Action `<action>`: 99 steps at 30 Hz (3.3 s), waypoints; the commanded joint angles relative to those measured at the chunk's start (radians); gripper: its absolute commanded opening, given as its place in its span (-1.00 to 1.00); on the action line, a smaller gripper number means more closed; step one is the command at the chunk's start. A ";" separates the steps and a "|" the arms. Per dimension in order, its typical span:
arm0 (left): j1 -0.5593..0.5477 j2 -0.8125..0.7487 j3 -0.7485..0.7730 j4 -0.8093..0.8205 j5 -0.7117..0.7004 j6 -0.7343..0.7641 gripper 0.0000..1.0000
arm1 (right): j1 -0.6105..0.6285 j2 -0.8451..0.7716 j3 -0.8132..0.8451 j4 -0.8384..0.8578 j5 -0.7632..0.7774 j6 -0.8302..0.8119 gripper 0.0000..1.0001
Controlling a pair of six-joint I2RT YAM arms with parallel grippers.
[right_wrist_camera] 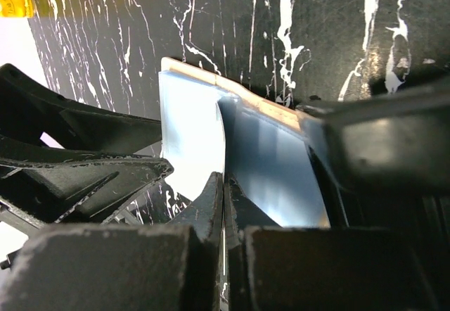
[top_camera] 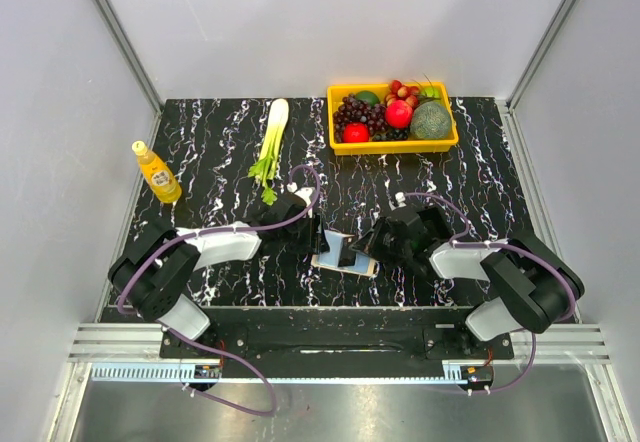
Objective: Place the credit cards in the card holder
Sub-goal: Insert the credit card into the card holder.
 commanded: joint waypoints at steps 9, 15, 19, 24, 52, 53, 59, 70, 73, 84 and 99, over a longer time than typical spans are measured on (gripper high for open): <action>-0.002 0.036 -0.026 -0.043 0.017 0.015 0.01 | 0.004 -0.027 -0.009 0.004 0.094 -0.039 -1.00; -0.013 0.048 -0.047 -0.020 0.041 0.018 -0.04 | 0.004 -0.038 -0.028 0.015 0.131 -0.041 -1.00; -0.027 0.053 -0.056 -0.022 0.044 0.015 -0.06 | 0.007 0.027 -0.013 0.057 0.076 -0.030 -1.00; -0.030 0.050 -0.064 0.001 0.038 -0.013 -0.06 | 0.033 0.054 -0.009 0.059 0.026 -0.042 -0.99; -0.029 0.076 -0.009 -0.048 0.011 -0.025 -0.21 | 0.046 -0.027 0.004 -0.102 0.047 0.028 -0.89; -0.027 0.076 -0.009 -0.048 0.009 -0.025 -0.20 | 0.046 -0.004 0.007 -0.081 0.027 0.045 -0.89; -0.029 0.077 -0.007 -0.043 0.018 -0.028 -0.17 | 0.048 0.004 0.009 -0.068 0.024 0.045 -0.74; -0.029 0.074 -0.007 -0.049 0.017 -0.025 -0.17 | 0.048 -0.116 0.035 -0.263 0.110 0.007 -0.23; -0.029 0.074 -0.010 -0.046 0.017 -0.025 -0.17 | 0.048 -0.159 0.047 -0.332 0.145 -0.017 -0.24; -0.029 0.074 -0.001 -0.040 0.038 -0.025 -0.23 | 0.050 -0.062 0.102 -0.336 0.096 -0.033 -0.69; -0.029 0.073 0.002 -0.025 0.067 -0.028 -0.25 | 0.069 0.014 0.142 -0.298 0.062 -0.025 -0.41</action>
